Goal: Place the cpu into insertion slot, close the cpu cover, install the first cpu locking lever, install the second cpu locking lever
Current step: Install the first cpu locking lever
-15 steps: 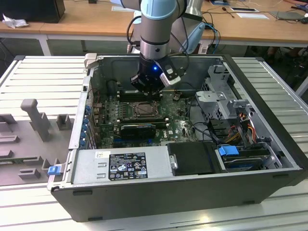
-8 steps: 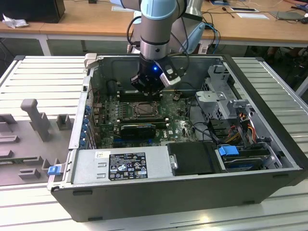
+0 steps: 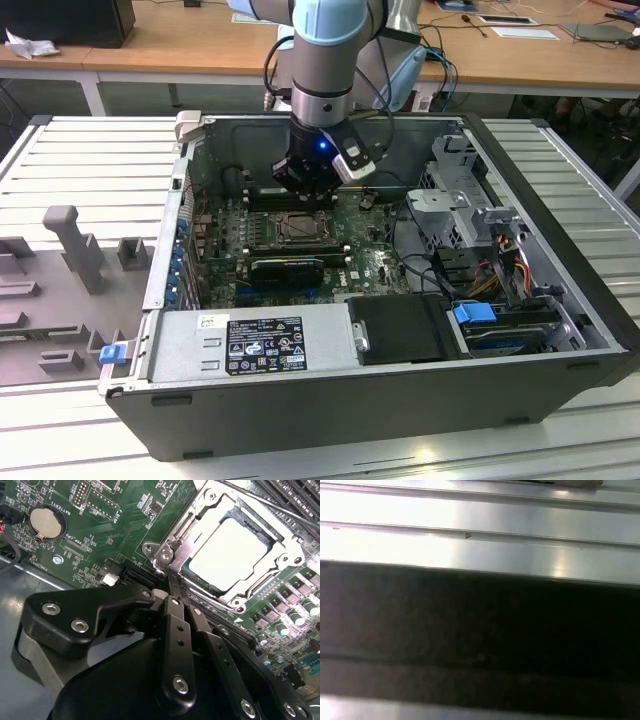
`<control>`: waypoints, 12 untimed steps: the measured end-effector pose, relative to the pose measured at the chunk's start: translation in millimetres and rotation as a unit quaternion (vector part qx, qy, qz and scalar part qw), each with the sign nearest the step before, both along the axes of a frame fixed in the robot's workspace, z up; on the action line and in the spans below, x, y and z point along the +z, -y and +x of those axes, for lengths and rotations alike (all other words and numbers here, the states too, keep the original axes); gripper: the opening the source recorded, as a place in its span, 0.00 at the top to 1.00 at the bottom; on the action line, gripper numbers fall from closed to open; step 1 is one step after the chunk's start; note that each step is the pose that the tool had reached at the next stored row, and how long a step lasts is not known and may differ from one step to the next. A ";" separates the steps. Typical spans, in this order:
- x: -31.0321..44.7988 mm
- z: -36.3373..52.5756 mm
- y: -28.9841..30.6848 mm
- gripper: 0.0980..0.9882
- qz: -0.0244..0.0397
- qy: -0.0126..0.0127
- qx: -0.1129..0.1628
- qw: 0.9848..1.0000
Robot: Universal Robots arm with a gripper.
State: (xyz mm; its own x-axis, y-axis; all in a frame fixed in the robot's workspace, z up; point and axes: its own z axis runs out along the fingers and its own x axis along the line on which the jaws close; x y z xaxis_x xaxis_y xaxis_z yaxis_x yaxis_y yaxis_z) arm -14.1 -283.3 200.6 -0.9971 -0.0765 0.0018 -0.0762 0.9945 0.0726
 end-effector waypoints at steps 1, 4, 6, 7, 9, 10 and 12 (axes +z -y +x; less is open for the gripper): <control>0.0 0.0 0.0 0.99 0.000 0.000 0.000 1.000; 8.1 0.1 0.0 0.99 0.000 0.000 0.000 1.000; 15.0 0.1 0.0 0.99 0.000 0.000 0.000 1.000; 15.0 0.1 0.3 0.99 0.000 0.000 0.000 1.000; 15.1 0.1 2.1 0.99 0.000 0.000 0.000 1.000; 15.1 0.1 3.2 0.99 0.000 0.000 0.000 1.000; 15.1 0.0 4.2 0.99 0.000 0.000 0.000 1.000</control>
